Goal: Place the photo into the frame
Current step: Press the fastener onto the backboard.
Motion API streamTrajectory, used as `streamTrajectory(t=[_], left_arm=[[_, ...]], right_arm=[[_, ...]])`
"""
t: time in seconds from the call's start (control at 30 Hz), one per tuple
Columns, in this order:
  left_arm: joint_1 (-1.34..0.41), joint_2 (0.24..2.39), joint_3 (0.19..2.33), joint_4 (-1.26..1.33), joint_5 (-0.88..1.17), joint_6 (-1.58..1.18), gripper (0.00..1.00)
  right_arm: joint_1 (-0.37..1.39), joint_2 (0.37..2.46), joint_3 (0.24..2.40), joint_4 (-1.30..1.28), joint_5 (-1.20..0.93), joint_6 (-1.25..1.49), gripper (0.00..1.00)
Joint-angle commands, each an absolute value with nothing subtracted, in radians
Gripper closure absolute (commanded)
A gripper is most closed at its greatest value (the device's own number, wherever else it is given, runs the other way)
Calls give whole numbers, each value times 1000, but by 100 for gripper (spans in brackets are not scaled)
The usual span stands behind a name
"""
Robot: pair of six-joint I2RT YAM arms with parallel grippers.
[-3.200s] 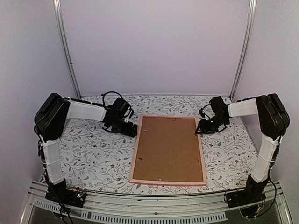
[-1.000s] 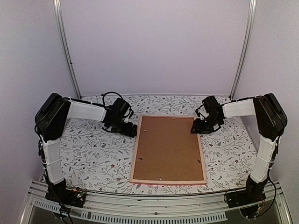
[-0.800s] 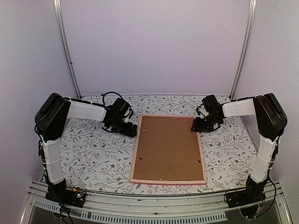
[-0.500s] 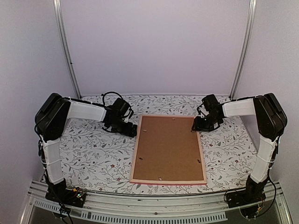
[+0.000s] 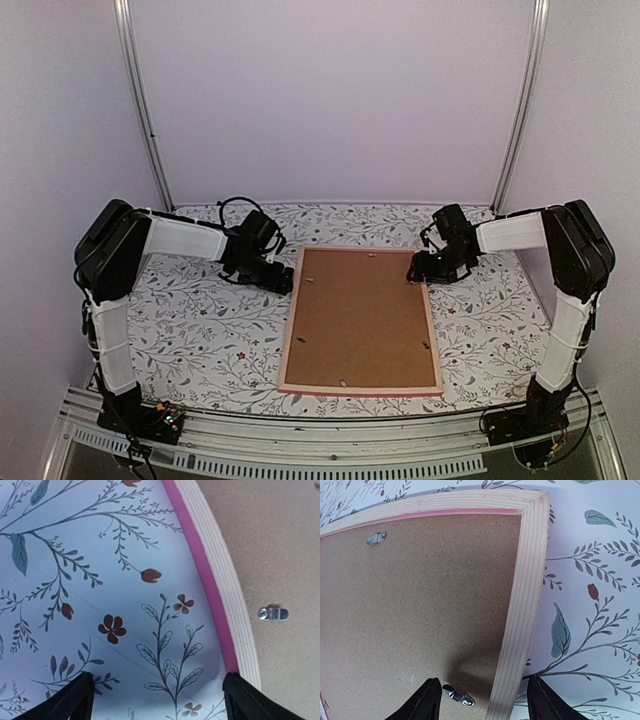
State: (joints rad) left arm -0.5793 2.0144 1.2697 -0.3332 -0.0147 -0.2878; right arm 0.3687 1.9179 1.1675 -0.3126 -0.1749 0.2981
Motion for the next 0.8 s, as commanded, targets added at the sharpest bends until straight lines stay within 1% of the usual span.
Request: streamTrajectory(t=[0.0, 0.2, 0.37, 0.77], left_arm=[[-572, 2020, 1252, -325, -8, -283, 8], [-572, 2022, 1250, -325, -8, -286, 8], [-572, 2022, 1252, -325, -8, -287, 8], [-573, 2017, 1249, -325, -8, -288, 8]], right_arm=[[378, 1890, 1149, -297, -171, 278, 38], [383, 1884, 1125, -283, -163, 259, 38], [385, 1890, 1121, -289, -144, 241, 40], [384, 1920, 1161, -317, -114, 283, 55]])
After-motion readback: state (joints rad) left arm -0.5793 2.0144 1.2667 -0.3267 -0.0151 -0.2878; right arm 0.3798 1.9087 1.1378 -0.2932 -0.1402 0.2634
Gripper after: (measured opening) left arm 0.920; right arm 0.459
